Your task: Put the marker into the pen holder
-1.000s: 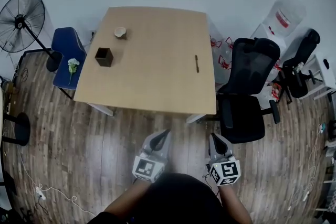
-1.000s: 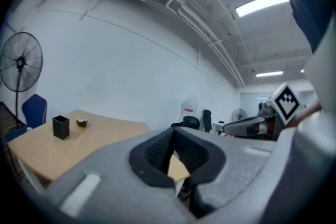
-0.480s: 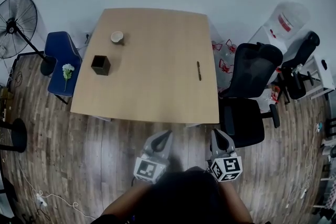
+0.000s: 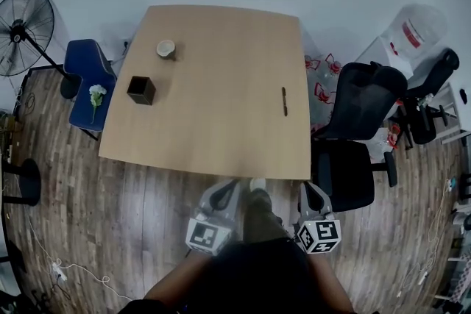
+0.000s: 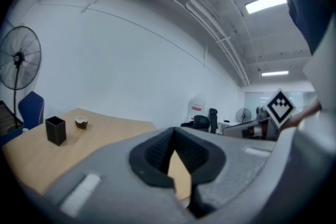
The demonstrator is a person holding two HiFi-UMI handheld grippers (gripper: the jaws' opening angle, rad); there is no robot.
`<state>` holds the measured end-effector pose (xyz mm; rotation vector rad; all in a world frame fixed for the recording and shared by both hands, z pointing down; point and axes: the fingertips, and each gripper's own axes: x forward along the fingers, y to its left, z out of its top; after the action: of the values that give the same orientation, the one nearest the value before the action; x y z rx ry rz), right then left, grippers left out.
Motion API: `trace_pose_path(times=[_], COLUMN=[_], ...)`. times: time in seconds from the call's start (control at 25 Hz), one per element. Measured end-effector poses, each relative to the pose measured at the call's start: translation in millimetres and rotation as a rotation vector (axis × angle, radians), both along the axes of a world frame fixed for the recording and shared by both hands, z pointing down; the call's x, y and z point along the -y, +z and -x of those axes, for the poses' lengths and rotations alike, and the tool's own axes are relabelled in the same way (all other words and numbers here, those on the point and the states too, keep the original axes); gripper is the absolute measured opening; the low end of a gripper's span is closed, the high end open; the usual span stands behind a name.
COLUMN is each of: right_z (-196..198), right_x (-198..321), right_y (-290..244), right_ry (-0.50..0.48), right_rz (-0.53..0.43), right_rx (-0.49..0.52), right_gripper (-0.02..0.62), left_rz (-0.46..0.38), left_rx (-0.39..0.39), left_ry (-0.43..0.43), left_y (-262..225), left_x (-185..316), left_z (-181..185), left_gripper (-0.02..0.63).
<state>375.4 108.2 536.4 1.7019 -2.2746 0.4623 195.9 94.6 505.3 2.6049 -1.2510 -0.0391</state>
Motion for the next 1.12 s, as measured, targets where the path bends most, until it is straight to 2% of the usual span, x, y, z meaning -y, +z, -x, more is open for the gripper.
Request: trace_pose_path(times=[0.24,0.52,0.76,0.88,1.12], right_z=[-18,-52,-81,-96,-121], right_x=[76,166,217,235,274], right_y=[15,12,27,33,52], right_ry=[-0.029,-0.057,-0.086,-0.079,-0.075], right_rz=[-0.011,-0.051,-0.035,-0.024,0.008], right_rx=[0.033,0.062,0.098,0.096,0.099], right_gripper=[0.000,0.000,0.000,0.000,0.000], left_rz=[-0.015,-0.031,-0.052,-0.049,-0.052], left_rx=[0.053,0.089,0.134,0.133,0.187], left_ry=[-0.057,-0.089,-0.094,-0.094,-0.076], left_y=[2,-6,0,-3,7], left_x=[68,158,214,235,278], left_z=[-21,-67,-103,-120,-147], left_gripper=[0.003,0.003,0.003,0.003,0.003])
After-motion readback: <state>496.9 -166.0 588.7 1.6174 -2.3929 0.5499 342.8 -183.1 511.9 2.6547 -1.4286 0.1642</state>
